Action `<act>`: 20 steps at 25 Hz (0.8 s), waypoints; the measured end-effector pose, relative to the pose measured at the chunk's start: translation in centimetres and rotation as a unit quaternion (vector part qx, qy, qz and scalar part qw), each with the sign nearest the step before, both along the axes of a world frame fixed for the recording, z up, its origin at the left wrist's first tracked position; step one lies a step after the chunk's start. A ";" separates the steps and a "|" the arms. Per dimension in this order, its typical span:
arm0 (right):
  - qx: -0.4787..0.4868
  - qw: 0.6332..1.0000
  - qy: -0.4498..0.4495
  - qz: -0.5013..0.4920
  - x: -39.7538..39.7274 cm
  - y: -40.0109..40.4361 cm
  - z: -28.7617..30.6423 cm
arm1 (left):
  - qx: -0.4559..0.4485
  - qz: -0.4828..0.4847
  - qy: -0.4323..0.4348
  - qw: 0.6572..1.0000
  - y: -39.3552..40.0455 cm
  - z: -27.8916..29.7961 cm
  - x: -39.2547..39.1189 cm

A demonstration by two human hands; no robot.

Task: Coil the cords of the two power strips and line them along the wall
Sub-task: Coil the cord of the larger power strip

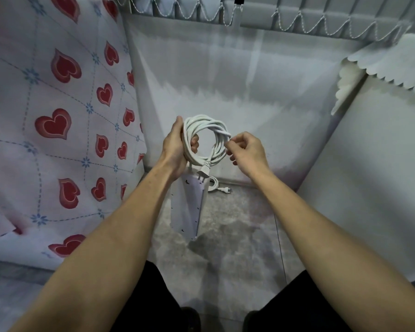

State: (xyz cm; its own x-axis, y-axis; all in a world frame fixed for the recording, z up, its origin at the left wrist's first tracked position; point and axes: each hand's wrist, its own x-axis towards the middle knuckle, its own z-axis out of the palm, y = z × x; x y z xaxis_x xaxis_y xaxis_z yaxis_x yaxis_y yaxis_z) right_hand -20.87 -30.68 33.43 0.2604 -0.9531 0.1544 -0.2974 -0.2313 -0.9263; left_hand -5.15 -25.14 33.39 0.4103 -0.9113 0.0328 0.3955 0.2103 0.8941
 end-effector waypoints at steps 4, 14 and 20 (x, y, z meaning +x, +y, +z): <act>-0.064 0.994 -0.038 -0.081 -0.1 -0.1 0.4 | -0.014 -0.036 -0.021 0.999 0.1 -0.5 -0.4; 0.269 0.957 -0.102 0.029 -0.8 -1.0 1.9 | -0.037 -0.144 -0.361 0.921 1.2 -1.7 -3.1; 0.213 0.977 0.027 0.019 -2.2 -2.1 1.5 | -0.073 -0.155 -0.471 0.865 0.5 -3.8 -5.0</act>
State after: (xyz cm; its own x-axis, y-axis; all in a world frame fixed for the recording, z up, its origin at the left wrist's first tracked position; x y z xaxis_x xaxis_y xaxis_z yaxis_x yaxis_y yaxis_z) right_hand -23.06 -32.76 34.94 0.2938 -0.9174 -0.2686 -0.3474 0.1593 -0.9241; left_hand -10.14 -24.66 29.58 -0.1239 -0.9309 0.3437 -0.4379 0.3621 0.8229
